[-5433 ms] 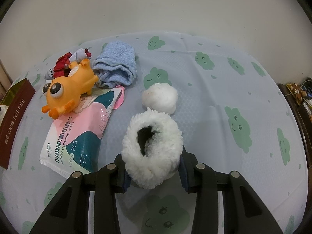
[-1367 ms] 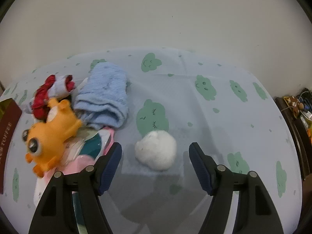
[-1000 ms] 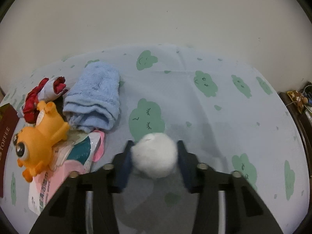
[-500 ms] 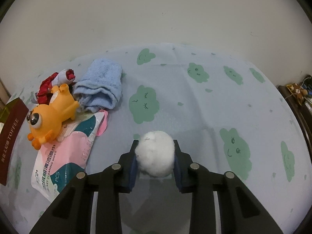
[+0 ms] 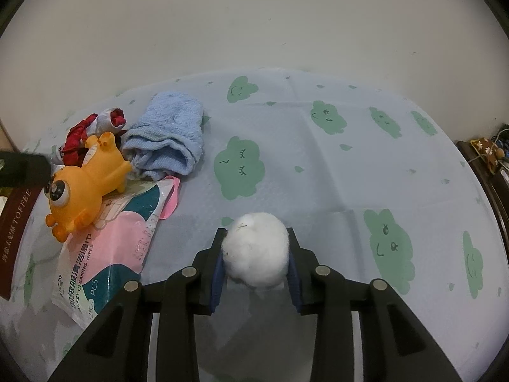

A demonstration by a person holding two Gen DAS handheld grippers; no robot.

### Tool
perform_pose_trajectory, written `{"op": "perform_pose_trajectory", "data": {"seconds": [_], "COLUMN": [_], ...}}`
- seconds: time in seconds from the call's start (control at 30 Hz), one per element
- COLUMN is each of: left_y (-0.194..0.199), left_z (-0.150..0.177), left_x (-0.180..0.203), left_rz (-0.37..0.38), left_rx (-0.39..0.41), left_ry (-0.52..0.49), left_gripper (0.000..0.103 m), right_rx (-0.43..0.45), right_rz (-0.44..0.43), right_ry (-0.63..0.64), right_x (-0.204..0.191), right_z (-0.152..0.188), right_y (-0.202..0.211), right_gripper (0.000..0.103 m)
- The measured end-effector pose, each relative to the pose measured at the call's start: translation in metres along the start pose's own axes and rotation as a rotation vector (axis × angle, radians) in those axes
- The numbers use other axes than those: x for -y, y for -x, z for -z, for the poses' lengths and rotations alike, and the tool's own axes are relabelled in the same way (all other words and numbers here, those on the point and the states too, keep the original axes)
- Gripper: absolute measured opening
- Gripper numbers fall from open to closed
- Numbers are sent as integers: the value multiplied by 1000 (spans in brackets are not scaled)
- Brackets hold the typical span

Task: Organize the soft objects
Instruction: 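Grasp the orange toy with the left tool while the right tool holds the pompom ball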

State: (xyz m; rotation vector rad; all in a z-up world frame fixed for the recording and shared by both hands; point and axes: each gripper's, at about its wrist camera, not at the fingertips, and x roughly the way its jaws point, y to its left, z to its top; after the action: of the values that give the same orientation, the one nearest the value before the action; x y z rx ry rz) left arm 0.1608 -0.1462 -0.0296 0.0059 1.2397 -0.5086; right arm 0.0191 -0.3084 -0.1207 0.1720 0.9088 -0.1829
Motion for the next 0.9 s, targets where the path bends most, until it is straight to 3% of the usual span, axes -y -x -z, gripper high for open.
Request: {"op": "perform_pose_trajectory", "data": {"seconds": [0.43, 0.53, 0.57, 0.67, 0.9], "left_y": [-45, -46, -44, -35, -10], "left_z": [-17, -17, -16, -15, -9], "left_x": [17, 18, 19, 21, 25], "left_rz": [-123, -121, -114, -98, -65], "left_rx": [-62, -51, -41, -10, 11], "left_ry": [-61, -67, -68, -83, -97], "left_gripper": [54, 54, 44, 38, 35], "right_rx": [-3, -4, -3, -3, -4], "right_rz": [-2, 0, -2, -6, -8], "right_ry": [7, 11, 10, 8, 7], "right_x": [-3, -4, -4, -4, -3], "right_z": [0, 0, 0, 0, -1], "right_y": [1, 1, 1, 1, 1], "right_gripper": [37, 38, 38, 38, 39]}}
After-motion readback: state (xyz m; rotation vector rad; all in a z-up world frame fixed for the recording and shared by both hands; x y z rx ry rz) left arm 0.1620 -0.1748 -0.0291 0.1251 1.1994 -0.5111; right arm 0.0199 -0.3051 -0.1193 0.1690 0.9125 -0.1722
